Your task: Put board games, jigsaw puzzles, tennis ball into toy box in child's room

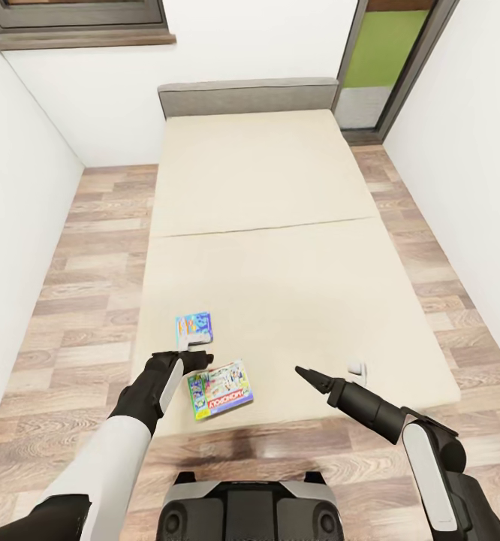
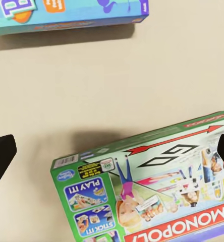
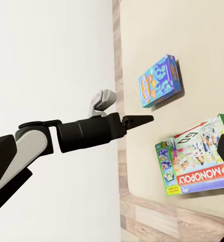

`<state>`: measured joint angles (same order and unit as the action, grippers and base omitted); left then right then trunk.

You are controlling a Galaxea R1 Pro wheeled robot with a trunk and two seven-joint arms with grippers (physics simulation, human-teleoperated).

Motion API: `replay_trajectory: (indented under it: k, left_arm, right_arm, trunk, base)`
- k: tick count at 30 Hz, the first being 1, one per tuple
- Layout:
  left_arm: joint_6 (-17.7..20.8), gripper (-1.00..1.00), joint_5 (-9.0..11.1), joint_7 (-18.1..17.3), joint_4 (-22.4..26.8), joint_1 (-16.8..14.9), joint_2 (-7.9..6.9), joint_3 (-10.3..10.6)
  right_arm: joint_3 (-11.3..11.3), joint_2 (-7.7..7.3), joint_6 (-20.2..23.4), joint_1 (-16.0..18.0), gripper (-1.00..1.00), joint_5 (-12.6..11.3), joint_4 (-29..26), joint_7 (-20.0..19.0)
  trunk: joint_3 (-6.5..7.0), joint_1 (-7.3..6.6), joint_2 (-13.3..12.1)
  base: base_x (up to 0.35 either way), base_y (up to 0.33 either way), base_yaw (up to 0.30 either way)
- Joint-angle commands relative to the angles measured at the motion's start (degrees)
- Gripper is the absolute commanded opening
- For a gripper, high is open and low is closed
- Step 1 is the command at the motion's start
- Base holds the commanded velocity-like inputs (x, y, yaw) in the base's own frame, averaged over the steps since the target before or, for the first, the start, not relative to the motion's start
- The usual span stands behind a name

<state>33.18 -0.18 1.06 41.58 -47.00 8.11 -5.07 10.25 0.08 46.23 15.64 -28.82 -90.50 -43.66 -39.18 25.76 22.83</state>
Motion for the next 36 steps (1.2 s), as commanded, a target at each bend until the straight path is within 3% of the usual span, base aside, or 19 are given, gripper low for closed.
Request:
replay_trajectory:
  k: [1,16,36]
  left_arm:
    - [0.31,1.00,0.02,0.03,0.08,-0.02,0.07,-0.20]
    - [0.50,1.00,0.57,-3.11,1.21,-0.02,-0.18,-0.99]
    - [0.66,1.00,0.62,-3.72,4.05,-0.02,-0.41,-2.52]
  right_arm:
    - [0.03,0.03,0.26,0.04,1.00,-0.10,-0.02,-0.12]
    - [-0.28,0.09,-0.08,0.09,1.00,-0.02,0.00,-0.04]
    - [-0.40,0.09,-0.10,0.09,1.00,0.09,0.06,0.05]
  trunk:
    - [-0.16,0.03,0.09]
    - [-1.57,0.03,0.09]
    - [-3.45,0.03,0.09]
  base:
    - [0.000,0.000,0.000]
    - [0.000,0.000,0.000]
    - [0.000,0.000,0.000]
